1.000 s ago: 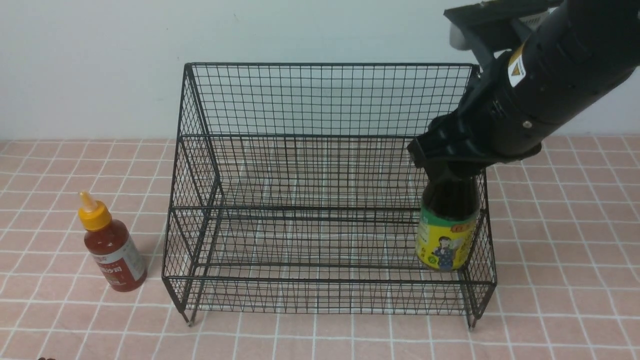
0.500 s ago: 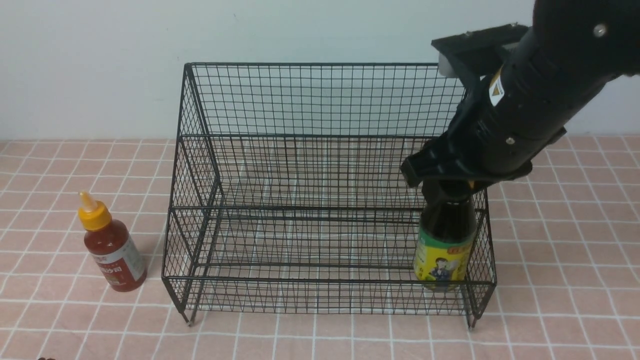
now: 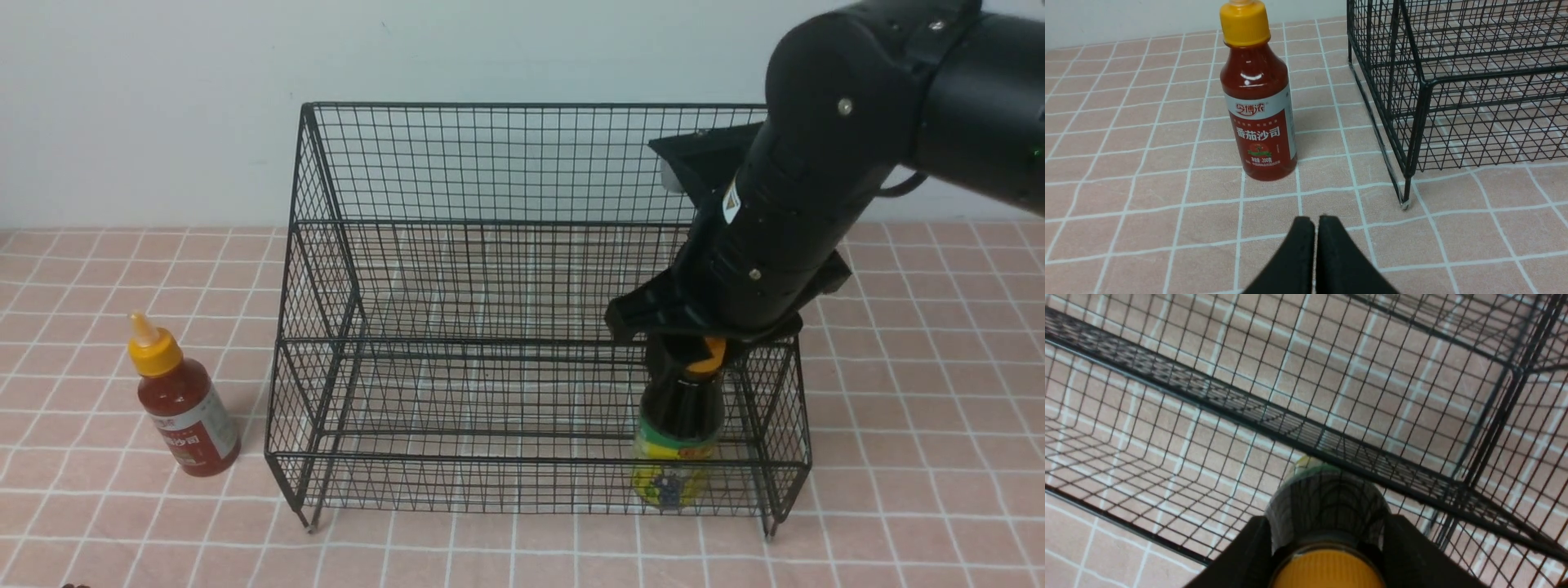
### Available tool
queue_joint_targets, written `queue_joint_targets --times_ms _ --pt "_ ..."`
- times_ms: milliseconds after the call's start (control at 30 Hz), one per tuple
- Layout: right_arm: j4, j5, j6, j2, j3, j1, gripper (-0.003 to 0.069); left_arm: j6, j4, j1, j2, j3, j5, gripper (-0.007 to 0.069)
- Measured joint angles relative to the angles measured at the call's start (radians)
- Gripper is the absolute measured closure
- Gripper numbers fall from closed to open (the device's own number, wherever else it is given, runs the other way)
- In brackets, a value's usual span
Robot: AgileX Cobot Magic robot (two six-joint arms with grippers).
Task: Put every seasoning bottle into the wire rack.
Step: Use the right arm to put the condiment bottle back on the shelf, then use the left arm to grab the condiment bottle closest to it
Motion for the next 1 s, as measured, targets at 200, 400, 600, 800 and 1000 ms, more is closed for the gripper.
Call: queue_joint_targets --times_ms 200,400,600,800,1000 --pt "0.018 0.002 -0.001 -0.013 0.0 0.001 0.0307 0.0 0.0 0.0 0.0 0.0 0.0 0.0631" --pt "0.016 0.001 -0.001 -0.092 0.0 0.001 0.0165 0.0 0.0 0.0 0.0 0.0 0.0 0.0631" --pt "-0.066 0.007 -0.001 -0.279 0.0 0.001 0.0083 0.0 0.0 0.0 0.0 0.0 0.0 0.0631" --pt "-0.212 0.016 0.004 -0.596 0.0 0.001 0.0263 0.0 0.0 0.0 0.0 0.0 0.0 0.0631" --pt "-0.305 -0.019 0.038 -0.963 0.04 0.001 0.0572 0.0 0.0 0.0 0.0 0.0 0.0 0.0631"
